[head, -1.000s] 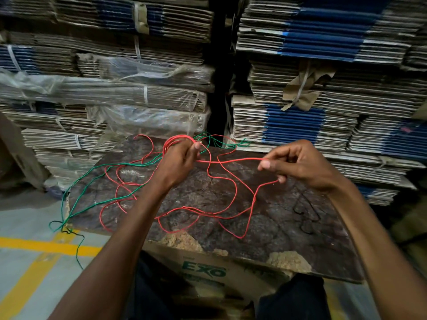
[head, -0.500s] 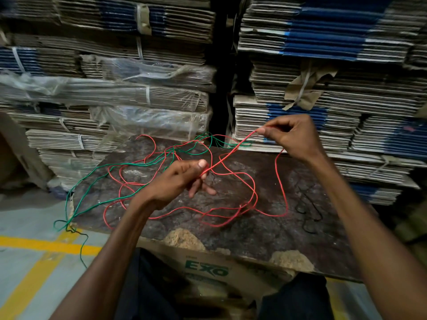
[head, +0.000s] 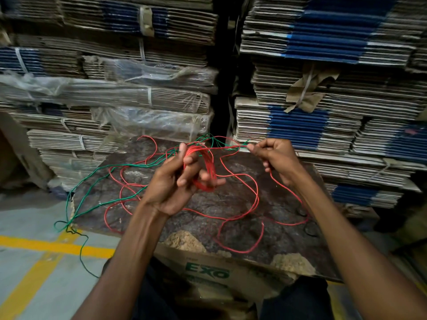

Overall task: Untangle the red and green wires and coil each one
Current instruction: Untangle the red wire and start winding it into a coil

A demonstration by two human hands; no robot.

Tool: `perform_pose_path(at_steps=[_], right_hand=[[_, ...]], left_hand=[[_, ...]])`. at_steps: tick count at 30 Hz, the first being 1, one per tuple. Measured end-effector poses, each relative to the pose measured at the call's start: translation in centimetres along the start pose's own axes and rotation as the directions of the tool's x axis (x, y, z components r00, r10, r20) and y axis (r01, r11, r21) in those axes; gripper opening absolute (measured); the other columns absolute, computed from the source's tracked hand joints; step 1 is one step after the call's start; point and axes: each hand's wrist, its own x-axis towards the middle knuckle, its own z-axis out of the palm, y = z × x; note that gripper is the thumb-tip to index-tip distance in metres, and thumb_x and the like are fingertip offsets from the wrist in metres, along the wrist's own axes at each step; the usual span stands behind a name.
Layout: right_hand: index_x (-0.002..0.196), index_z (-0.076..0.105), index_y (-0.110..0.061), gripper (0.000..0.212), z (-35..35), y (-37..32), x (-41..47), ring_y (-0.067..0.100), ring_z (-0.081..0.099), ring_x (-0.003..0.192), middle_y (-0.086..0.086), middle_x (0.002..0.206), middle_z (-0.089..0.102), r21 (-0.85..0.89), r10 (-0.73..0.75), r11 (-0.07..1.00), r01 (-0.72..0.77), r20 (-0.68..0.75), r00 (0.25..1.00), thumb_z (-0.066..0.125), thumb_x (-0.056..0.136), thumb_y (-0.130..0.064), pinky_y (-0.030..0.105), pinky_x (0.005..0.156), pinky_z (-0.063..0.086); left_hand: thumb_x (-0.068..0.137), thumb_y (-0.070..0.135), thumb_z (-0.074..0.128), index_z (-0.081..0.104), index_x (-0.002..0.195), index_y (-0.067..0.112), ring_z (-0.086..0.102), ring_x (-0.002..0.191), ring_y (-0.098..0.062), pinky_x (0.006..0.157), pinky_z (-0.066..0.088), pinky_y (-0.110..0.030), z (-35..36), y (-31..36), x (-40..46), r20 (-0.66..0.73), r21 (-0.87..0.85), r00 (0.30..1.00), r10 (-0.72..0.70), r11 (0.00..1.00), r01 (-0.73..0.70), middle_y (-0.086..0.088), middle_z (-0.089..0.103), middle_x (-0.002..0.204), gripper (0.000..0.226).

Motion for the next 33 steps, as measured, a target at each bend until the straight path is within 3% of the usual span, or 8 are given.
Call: perform_pose_path(at_steps=[3, 8, 13, 19, 22, 26, 30, 33], right_hand=[[0.078, 0.064, -0.014, 0.022, 0.6, 1.1, -0.8, 0.006, 0.033, 0.038, -0.001, 0.057, 0.047, -0.017, 0.038, 0.999, -0.037, 0.058, 0.998, 0.079, 0.078, -0.029, 0.015, 0.036, 0.025], [0.082, 0.072, -0.015, 0.012, 1.3, 2.1, -3.1, 0.005, 0.04, 0.035, 0.001, 0.052, 0.055, -0.12, 0.118, 0.988, -0.094, 0.221, 0.968, 0.075, 0.082, -0.027, 0.014, 0.035, 0.029], [0.095, 0.073, -0.013, 0.01, 2.1, 1.8, -5.4, 0.006, 0.048, 0.036, 0.0, 0.049, 0.056, -0.222, 0.149, 0.973, -0.056, 0.425, 0.893, 0.068, 0.09, -0.02, 0.016, 0.035, 0.036], [0.103, 0.067, 0.0, 0.021, 1.5, 0.1, -6.9, 0.007, 0.05, 0.042, -0.003, 0.054, 0.059, -0.355, 0.165, 0.933, 0.06, 0.568, 0.807, 0.06, 0.096, -0.018, 0.019, 0.042, 0.036], [0.096, 0.069, -0.006, 0.016, 0.7, -0.7, -7.5, 0.009, 0.051, 0.044, -0.001, 0.057, 0.06, -0.393, 0.152, 0.912, 0.116, 0.588, 0.794, 0.063, 0.094, -0.02, 0.021, 0.043, 0.038], [0.097, 0.069, -0.004, 0.014, -0.9, -1.6, -8.3, 0.01, 0.051, 0.044, 0.0, 0.056, 0.06, -0.376, 0.157, 0.919, 0.114, 0.618, 0.771, 0.066, 0.092, -0.016, 0.018, 0.043, 0.043], [0.094, 0.072, -0.004, 0.011, -2.4, -3.6, -8.6, 0.01, 0.051, 0.046, 0.005, 0.057, 0.061, -0.315, 0.05, 0.936, 0.159, 0.565, 0.824, 0.068, 0.088, -0.012, 0.017, 0.042, 0.042], [0.09, 0.076, -0.004, 0.009, -2.9, -5.4, -8.1, 0.006, 0.053, 0.047, 0.002, 0.058, 0.065, -0.234, -0.16, 0.927, 0.294, 0.462, 0.872, 0.072, 0.083, -0.008, 0.015, 0.045, 0.041]], left_hand=[[0.107, 0.033, 0.021, 0.062, 0.089, 0.007, 0.058, 0.12, -0.037, 0.104, 0.02, -0.072, -0.8, 0.3, 0.8, 0.071, -0.162, 0.995, 0.064, 0.985, -0.052, -0.012, 0.069, 0.08, 0.051], [0.1, 0.032, 0.032, 0.064, 0.072, 0.015, 0.05, 0.128, -0.039, 0.093, 0.036, -0.072, -0.1, 1.5, 2.0, -0.079, -0.089, 0.971, 0.225, 0.969, -0.231, -0.021, 0.062, 0.127, 0.046], [0.101, 0.033, 0.031, 0.062, 0.064, 0.022, 0.061, 0.117, -0.03, 0.09, 0.042, -0.065, -0.2, 2.2, 3.7, -0.261, 0.023, 0.91, 0.321, 0.945, -0.327, -0.014, 0.062, 0.13, 0.05], [0.106, 0.03, 0.027, 0.046, 0.072, 0.017, 0.065, 0.107, -0.018, 0.074, 0.057, -0.035, -0.6, 2.0, 5.3, -0.411, 0.238, 0.828, 0.381, 0.922, -0.306, -0.013, 0.068, 0.119, 0.041], [0.107, 0.025, 0.028, 0.044, 0.076, 0.014, 0.058, 0.123, -0.024, 0.102, 0.046, -0.032, -1.5, 1.3, 5.8, -0.367, 0.424, 0.816, 0.447, 0.861, -0.281, -0.006, 0.074, 0.094, 0.038], [0.108, 0.018, 0.025, 0.043, 0.073, 0.014, 0.058, 0.122, -0.016, 0.076, 0.041, -0.006, -2.6, 1.3, 5.3, -0.289, 0.762, 0.809, 0.512, 0.635, -0.129, 0.012, 0.068, 0.068, 0.039], [0.105, 0.033, 0.031, 0.048, 0.074, 0.021, 0.064, 0.113, -0.014, 0.087, 0.048, -0.025, -4.6, 1.2, 4.8, -0.149, 0.961, 0.864, 0.481, 0.275, 0.013, -0.002, 0.073, 0.098, 0.037], [0.1, 0.045, 0.03, 0.055, 0.075, 0.019, 0.063, 0.077, -0.027, 0.068, 0.046, -0.038, -4.6, 0.5, 4.5, -0.007, 0.981, 0.941, 0.34, -0.178, 0.071, -0.009, 0.065, 0.077, 0.044]])
